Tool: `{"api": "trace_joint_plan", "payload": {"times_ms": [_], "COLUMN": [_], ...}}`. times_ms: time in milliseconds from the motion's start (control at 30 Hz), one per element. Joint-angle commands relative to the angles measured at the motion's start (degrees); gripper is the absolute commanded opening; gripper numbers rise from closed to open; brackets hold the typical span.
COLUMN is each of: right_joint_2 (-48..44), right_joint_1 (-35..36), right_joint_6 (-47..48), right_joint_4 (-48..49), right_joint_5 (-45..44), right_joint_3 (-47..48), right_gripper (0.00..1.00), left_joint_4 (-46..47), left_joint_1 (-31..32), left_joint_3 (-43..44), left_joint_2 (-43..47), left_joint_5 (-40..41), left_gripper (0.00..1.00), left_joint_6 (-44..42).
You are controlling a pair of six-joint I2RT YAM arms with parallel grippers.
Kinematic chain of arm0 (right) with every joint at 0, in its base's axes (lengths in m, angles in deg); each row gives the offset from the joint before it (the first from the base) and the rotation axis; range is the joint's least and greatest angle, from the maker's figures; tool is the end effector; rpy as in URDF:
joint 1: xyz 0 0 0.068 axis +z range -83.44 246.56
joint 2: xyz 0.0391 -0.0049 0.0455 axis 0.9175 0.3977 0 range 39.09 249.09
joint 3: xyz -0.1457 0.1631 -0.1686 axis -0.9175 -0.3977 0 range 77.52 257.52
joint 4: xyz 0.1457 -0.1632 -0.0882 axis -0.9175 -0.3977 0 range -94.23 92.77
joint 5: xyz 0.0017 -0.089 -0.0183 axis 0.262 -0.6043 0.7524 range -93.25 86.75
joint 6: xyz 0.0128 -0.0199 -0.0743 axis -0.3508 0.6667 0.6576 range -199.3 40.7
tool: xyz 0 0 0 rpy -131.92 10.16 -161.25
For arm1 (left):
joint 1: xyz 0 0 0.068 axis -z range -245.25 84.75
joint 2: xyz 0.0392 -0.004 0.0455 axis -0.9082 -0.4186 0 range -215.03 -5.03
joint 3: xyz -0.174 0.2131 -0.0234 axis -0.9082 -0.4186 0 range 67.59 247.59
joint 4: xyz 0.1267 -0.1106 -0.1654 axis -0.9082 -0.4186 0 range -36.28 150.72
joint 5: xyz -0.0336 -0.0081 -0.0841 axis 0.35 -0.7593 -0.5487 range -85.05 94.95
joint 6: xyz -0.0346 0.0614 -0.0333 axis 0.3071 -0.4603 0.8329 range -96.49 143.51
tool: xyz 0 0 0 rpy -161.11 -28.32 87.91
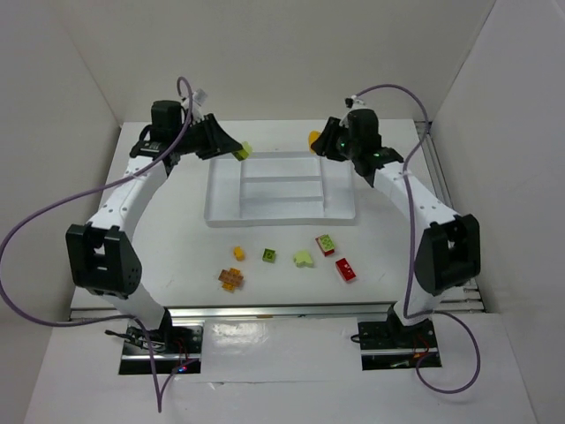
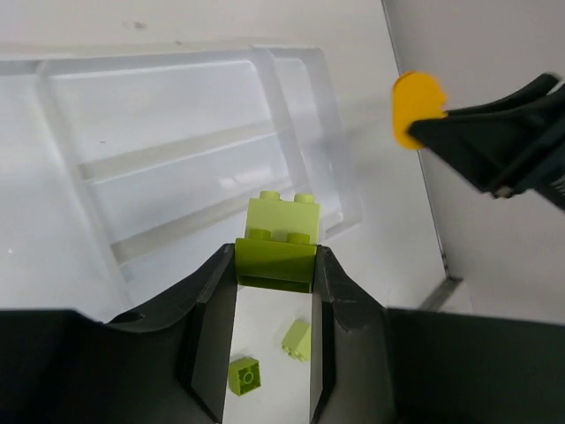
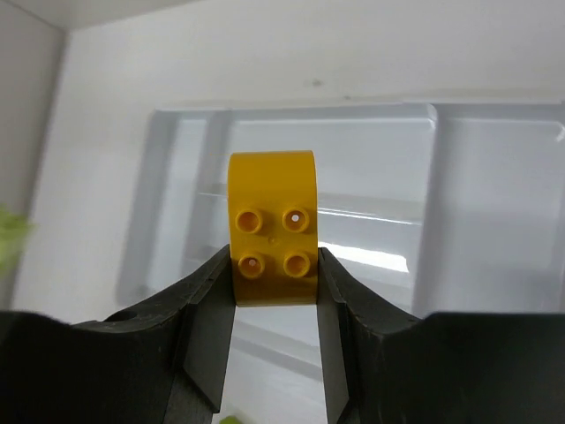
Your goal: Sort the legos into containers by color
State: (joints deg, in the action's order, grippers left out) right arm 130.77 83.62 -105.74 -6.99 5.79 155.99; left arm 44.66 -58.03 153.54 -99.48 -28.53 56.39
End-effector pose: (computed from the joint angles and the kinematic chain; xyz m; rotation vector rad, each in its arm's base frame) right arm 0.3622 0.1222 0.3349 0.0599 2.0235 0.6445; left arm 0.3751 -0.0846 0.3535 -0.0684 2.0716 -1.0234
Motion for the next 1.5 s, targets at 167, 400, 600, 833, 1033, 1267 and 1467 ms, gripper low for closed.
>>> {"api": "trace_joint_plan", "payload": {"times_ms": [167,400,600,833,1033,1267,1467], "right_joint_2": [19.2,33.0,35.8,25.6,0.8,-1.4,-1.4], "right_joint_1": [6.1,7.2,7.7,7.7,0.2,-1.9,2.4], "right_joint_6": [6.3,5.8,5.3,5.8,-2.7,-15.0,-5.1], "right_joint_4": [-8.2,-9.2,-9.8,-9.8,25.5,48.8,37.6], "right_joint_5": [-9.7,-10.1,-11.8,-9.6,28.1,49.0,50.6], "right_joint_3": [14.4,28.6,31.0,23.8,-9.6,-17.6,-10.8], "right_gripper": [0.16,0.20,0.77,0.78,0.82,0.82,0.89], "left_joint_4": [-4.4,-6.2,-6.2,-7.6,-4.5,-1.0,1.9], "left_joint_1": [1.1,0.6,0.6,1.1,1.1,1.1,1.7], "left_joint_3": [-5.4,-7.0,-7.6,-5.6,-4.4,-2.5,-2.5], "left_joint_2": [11.8,11.3,10.8,9.1,8.1,5.1,3.5], "left_joint_5": [18.4,14.4,12.3,9.7,-8.6,-26.1,-33.2], "left_gripper": [0.00,0.00,0.00,0.00,0.00,0.00,0.00], "left_joint_6": [0.0,-1.2,-1.8,-6.2,-13.9,-16.9,-15.0]}}
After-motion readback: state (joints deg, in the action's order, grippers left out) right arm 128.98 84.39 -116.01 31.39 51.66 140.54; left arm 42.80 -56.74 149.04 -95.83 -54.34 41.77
